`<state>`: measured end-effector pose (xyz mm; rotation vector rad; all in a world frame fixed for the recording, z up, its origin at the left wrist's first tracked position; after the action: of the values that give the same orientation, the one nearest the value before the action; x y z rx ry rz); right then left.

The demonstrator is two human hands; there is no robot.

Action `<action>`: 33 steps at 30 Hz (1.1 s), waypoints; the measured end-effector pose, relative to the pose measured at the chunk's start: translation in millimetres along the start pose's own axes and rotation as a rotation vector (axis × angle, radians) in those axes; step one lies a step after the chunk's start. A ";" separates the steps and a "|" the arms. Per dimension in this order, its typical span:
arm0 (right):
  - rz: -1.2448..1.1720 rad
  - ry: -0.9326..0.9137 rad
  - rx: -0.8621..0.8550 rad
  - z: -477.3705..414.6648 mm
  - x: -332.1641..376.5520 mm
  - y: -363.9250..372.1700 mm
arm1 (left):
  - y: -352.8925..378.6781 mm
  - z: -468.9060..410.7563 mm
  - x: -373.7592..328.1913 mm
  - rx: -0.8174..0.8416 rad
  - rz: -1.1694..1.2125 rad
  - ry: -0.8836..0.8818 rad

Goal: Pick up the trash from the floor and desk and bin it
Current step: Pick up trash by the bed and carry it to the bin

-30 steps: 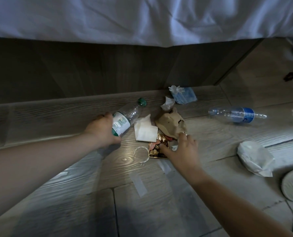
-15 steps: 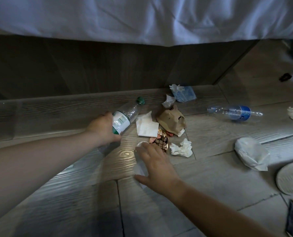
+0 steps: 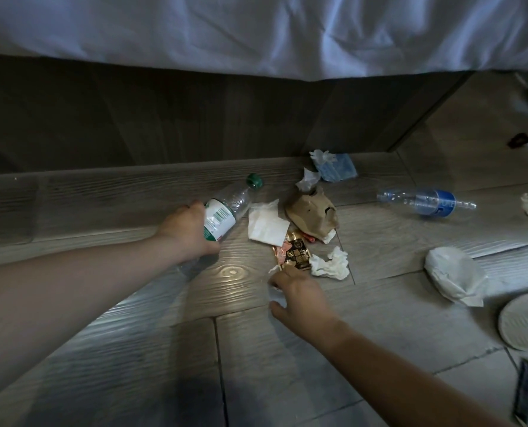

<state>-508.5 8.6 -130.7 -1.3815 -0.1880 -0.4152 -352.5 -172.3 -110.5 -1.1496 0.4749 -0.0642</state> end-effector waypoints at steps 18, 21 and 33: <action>-0.280 0.168 -0.282 -9.8 0.1 -31.7 | 1.2 2.3 0.5 -0.001 -0.013 -0.001; -0.518 0.335 -0.350 -19.3 -8.7 -47.8 | 2.0 2.0 0.7 0.002 -0.007 -0.003; -0.557 0.588 -0.360 -28.2 -53.4 -24.2 | 2.1 0.5 0.3 0.003 -0.025 0.001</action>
<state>-569.9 -12.7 -133.6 -1.4832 -0.0054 -1.3496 -352.4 -171.1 -112.3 -1.1531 0.4615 -0.0870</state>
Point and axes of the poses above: each hand's wrist, its own z-axis away from the middle knuckle, its own y-axis out of the palm, x = y × z, the point moved 2 cm from there along -z, towards the middle knuckle, and after that the axes turned 4 degrees about -x, right-handed, at the moved point
